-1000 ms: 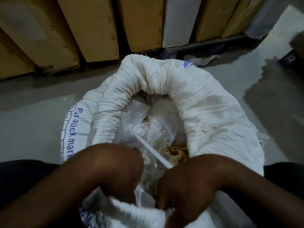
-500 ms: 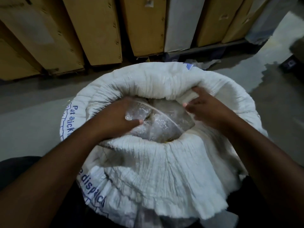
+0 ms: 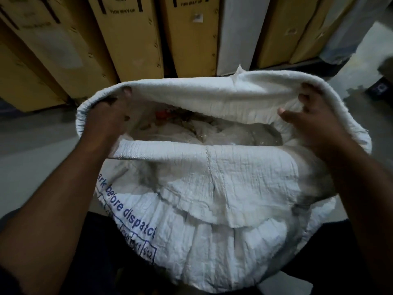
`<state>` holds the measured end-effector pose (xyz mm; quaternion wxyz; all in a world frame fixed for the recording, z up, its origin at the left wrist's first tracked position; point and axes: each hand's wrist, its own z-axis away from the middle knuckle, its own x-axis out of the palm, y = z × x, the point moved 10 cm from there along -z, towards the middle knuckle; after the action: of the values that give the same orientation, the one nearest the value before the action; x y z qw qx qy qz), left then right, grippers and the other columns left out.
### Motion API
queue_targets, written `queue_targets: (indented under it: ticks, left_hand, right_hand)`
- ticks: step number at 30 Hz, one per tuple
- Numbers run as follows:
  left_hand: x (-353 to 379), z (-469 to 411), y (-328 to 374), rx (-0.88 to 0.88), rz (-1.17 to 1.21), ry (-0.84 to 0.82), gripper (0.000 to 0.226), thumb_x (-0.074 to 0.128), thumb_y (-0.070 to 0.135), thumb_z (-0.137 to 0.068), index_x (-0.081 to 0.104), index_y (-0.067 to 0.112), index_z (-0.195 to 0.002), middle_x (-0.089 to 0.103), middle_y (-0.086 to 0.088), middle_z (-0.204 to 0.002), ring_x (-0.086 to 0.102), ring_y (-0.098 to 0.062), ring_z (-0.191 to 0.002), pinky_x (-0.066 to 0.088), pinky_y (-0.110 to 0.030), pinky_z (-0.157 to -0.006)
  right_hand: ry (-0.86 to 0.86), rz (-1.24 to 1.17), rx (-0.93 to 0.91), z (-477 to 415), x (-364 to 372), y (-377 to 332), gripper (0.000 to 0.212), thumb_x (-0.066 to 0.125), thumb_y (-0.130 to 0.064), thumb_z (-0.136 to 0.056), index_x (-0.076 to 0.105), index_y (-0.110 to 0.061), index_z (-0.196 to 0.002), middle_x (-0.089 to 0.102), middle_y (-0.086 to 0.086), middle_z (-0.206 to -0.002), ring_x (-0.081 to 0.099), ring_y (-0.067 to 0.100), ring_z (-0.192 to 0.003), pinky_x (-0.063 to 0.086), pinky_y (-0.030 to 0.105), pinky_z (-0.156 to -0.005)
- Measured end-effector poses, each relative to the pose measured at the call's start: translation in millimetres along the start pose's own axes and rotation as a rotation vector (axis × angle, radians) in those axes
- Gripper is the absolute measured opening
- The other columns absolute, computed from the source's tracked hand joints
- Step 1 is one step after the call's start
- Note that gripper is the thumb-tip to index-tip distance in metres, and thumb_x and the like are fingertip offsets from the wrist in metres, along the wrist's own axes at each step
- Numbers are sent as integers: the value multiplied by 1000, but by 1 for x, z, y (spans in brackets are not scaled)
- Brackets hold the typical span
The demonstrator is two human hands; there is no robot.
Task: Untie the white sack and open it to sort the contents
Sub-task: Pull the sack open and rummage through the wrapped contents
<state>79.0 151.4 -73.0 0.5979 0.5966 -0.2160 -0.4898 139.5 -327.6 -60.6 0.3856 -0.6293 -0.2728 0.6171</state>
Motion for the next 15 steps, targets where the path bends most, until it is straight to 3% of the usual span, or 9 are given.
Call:
queue_targets:
  ticks: [3, 6, 8, 9, 11, 12, 14, 15]
  left_hand:
    - [-14, -11, -2, -29, 82, 92, 37, 59, 60, -96, 61, 34, -123, 67, 6, -115, 70, -25, -110, 59, -44, -91]
    - [-13, -10, -6, -79, 83, 133, 36, 58, 62, -95, 60, 33, -116, 68, 8, -106, 69, -29, -113, 58, -48, -98]
    - [-1, -6, -7, -78, -105, 72, 57, 54, 64, -91, 65, 22, -130, 71, -6, -122, 66, -34, -120, 54, -47, -103]
    - [9, -1, -7, -56, -238, 3, 60, 55, 61, -93, 64, 18, -135, 69, -9, -130, 66, -31, -118, 53, -35, -100]
    - [37, 23, -8, 72, -529, -189, 36, 64, 47, -98, 63, 28, -129, 67, 0, -125, 66, -11, -102, 47, -14, -83]
    - [52, 37, -17, 135, -665, -288, 34, 67, 45, -97, 62, 28, -126, 65, 4, -128, 64, -9, -104, 46, -12, -85]
    - [80, 64, -40, 227, -945, -458, 62, 67, 55, -92, 56, 24, -144, 58, -1, -150, 58, -19, -131, 43, -27, -109]
    - [88, 74, -50, 248, -1036, -508, 70, 63, 62, -90, 52, 25, -149, 54, -2, -155, 53, -22, -138, 41, -32, -115]
  right_hand:
    - [58, 19, -2, -4, -18, -2, 95, 74, -59, -70, 34, -38, -154, 41, -10, -161, 43, 15, -144, 41, 49, -117]
    - [83, 142, -40, 2, -16, -6, 87, 74, -48, -85, 31, -32, -158, 39, -7, -162, 40, 18, -147, 35, 44, -121]
    - [30, 274, -67, 10, 2, -8, 89, 73, -43, -89, 25, -25, -162, 36, -1, -165, 36, 22, -149, 28, 35, -122]
    - [-21, 347, -90, 17, 14, -10, 88, 72, -43, -90, 25, -22, -162, 36, 1, -165, 36, 23, -149, 28, 34, -120]
    - [-134, 479, -151, 33, 40, -16, 79, 69, -45, -91, 34, -21, -158, 45, 5, -159, 45, 27, -142, 36, 36, -112]
    - [-190, 517, -191, 42, 51, -23, 72, 69, -46, -91, 42, -22, -154, 54, 6, -151, 54, 27, -132, 43, 34, -102]
    - [-323, 547, -240, 61, 72, -34, 63, 72, -46, -90, 52, -24, -146, 64, 1, -138, 64, 18, -110, 45, 26, -82]
    - [-401, 556, -273, 72, 82, -39, 63, 75, -47, -88, 55, -26, -144, 66, -1, -136, 64, 15, -109, 44, 24, -82]
